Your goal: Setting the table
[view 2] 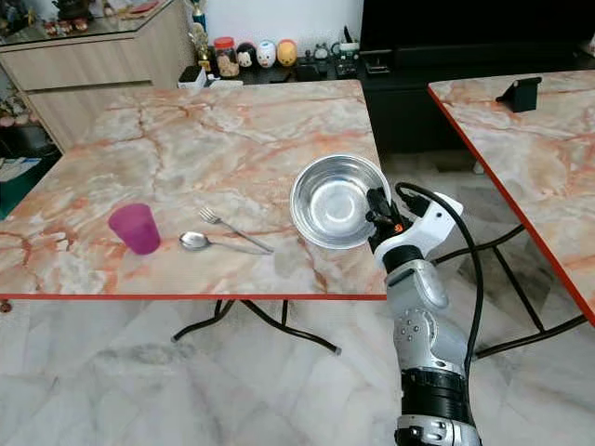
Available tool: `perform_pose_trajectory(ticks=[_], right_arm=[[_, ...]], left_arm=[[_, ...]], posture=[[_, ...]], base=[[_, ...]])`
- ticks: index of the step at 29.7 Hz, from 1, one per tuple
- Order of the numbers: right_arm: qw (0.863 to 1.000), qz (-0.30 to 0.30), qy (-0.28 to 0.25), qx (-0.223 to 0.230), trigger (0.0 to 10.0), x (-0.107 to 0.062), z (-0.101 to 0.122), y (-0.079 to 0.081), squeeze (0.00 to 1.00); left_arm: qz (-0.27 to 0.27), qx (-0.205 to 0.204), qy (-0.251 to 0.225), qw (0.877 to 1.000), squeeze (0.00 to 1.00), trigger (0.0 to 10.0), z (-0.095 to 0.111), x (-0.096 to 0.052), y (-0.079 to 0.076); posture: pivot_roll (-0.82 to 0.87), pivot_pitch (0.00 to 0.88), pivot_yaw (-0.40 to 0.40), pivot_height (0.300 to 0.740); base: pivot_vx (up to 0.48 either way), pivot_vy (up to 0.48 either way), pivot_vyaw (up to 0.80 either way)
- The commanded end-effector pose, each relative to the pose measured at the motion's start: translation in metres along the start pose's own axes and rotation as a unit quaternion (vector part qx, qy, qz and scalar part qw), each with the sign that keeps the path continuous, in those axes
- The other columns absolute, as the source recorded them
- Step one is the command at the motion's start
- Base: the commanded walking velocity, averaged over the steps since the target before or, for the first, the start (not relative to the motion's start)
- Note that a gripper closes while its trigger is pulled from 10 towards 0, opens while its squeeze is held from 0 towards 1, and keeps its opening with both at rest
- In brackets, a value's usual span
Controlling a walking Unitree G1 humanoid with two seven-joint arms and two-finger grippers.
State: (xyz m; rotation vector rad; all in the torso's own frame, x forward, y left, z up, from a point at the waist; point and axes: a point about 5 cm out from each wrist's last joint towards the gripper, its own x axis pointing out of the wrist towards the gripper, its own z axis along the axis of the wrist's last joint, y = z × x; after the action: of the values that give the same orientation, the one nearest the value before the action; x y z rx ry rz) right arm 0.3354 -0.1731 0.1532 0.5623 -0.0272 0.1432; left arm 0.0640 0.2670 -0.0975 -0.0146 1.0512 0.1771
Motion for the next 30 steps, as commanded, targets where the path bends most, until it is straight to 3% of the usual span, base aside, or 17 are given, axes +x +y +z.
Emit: perform_pose_trajectory(ticks=[1, 7, 17, 30], right_arm=[[1.0, 0.015, -0.01, -0.004, 10.0, 0.0025, 0.0042, 0.0081, 0.0], [1.0, 0.018, -0.014, -0.007, 10.0, 0.0025, 0.0064, 0.0096, 0.0], [0.999, 0.018, -0.016, -0.038, 10.0, 0.0019, 0.0078, 0.0103, 0.0], [0.999, 0.015, -0.015, -0.035, 10.0, 0.0029, 0.0081, 0.0093, 0.0]], left_arm=[[0.006, 0.005, 0.013, 1.0, 0.0, 10.0, -0.0068, -0.0033, 0.0057], [-0.001, 0.02, 0.016, 1.0, 0.0, 10.0, -0.0076, -0.0038, 0.0057], [-0.002, 0.024, 0.015, 1.0, 0.0, 10.0, -0.0066, -0.0036, 0.0062], [-0.003, 0.021, 0.015, 1.0, 0.0, 10.0, -0.0057, -0.003, 0.0053]], posture=[[-0.06, 0.0, 0.058, 0.74], [-0.08, 0.0, 0.066, 0.74], [-0.08, 0.0, 0.069, 0.74], [-0.07, 0.0, 0.062, 0.74]], base=[[0.0, 0.0, 0.0], [0.0, 0.0, 0.0], [0.0, -0.243, 0.11], [0.113, -0.247, 0.06]])
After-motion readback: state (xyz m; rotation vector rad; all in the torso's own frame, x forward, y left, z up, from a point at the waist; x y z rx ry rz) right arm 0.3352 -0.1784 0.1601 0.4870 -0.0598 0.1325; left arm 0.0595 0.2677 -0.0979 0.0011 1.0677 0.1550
